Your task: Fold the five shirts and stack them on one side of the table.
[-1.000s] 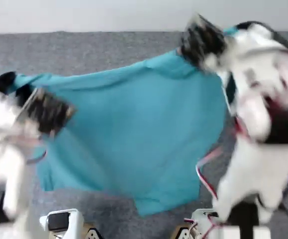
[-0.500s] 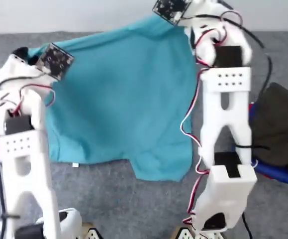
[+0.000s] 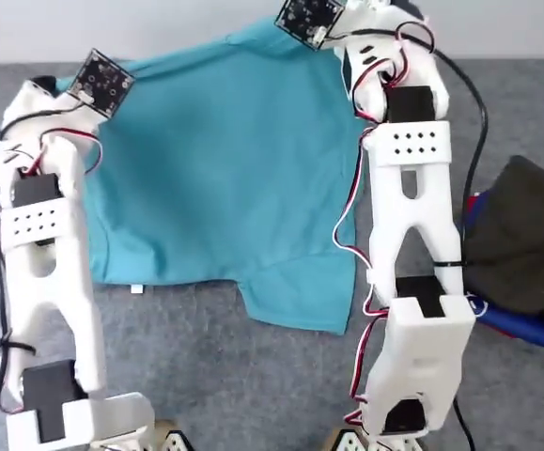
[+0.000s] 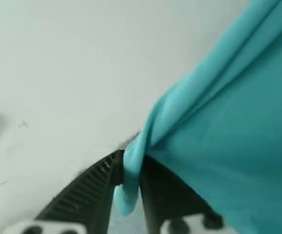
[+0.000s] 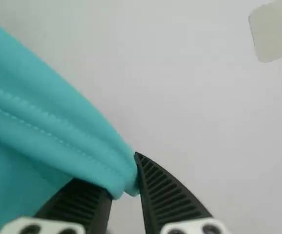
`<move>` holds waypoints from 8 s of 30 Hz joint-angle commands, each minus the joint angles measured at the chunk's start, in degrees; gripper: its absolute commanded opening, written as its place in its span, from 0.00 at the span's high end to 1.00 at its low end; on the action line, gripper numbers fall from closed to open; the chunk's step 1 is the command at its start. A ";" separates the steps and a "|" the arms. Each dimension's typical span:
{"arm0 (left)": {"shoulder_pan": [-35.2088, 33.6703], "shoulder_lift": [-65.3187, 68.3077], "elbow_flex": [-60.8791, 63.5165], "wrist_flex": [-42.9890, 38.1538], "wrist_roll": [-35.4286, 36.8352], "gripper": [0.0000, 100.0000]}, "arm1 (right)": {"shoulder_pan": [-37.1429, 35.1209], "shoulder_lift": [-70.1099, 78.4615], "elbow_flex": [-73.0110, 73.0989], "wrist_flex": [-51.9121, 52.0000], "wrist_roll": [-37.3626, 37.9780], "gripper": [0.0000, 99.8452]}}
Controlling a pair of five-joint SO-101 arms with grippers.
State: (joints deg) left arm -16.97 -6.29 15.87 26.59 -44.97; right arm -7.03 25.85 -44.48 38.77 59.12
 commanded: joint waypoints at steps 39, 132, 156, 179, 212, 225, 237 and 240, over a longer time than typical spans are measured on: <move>-1.49 10.99 -3.30 43.96 -0.44 0.93 | -6.02 -20.26 39.65 62.02 -9.93 0.99; -17.85 -10.37 -3.47 59.25 27.08 0.98 | -31.08 -3.91 35.08 53.05 -35.25 0.99; -7.38 -9.76 -2.07 56.09 28.22 0.98 | -18.95 -3.30 18.29 62.20 -35.25 0.85; -9.32 29.98 -8.75 44.57 20.66 0.94 | 0.04 27.03 -5.80 44.35 -27.34 0.99; -1.76 43.08 -33.89 41.23 35.25 0.93 | -4.53 43.21 -32.00 45.14 -27.43 0.99; -4.40 42.46 -61.76 74.02 32.00 0.94 | -4.44 43.12 -32.09 48.31 -27.43 0.99; -3.34 17.05 -44.88 73.93 29.63 0.93 | -7.43 41.36 -42.90 62.64 -27.78 0.99; 1.41 11.25 -34.24 73.85 29.54 0.93 | -7.34 40.84 -45.45 64.22 -27.78 0.99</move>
State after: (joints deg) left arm -19.87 12.35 -26.42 99.30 -14.81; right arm -14.24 69.98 -85.71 100.48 31.16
